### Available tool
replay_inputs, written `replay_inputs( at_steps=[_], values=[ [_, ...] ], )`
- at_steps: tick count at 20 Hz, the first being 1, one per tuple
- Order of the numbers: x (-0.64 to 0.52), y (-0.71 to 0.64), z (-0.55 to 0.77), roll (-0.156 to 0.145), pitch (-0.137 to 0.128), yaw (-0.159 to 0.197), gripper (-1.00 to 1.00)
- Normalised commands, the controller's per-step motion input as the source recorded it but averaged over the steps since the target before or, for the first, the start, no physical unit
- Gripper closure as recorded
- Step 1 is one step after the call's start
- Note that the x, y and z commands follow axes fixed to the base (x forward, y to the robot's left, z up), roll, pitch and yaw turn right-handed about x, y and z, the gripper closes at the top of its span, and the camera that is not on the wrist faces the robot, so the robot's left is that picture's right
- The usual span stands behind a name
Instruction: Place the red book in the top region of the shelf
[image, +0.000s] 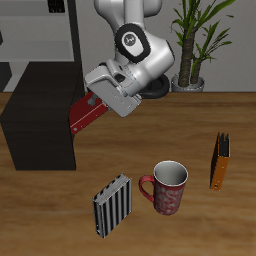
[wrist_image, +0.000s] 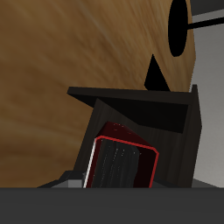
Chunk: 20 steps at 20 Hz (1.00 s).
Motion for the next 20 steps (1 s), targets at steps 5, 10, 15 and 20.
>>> replay_inputs(
  at_steps=[5, 10, 15, 20],
  values=[
    [0.04, -0.19, 0.13, -0.042, -0.032, -0.003, 1.00],
    [0.09, -0.11, 0.09, -0.018, -0.023, -0.002, 1.00],
    [0.12, -0.04, -0.02, 0.018, 0.003, -0.001, 1.00],
    [0.10, 0.06, -0.20, 0.017, 0.020, 0.020, 1.00]
  ],
)
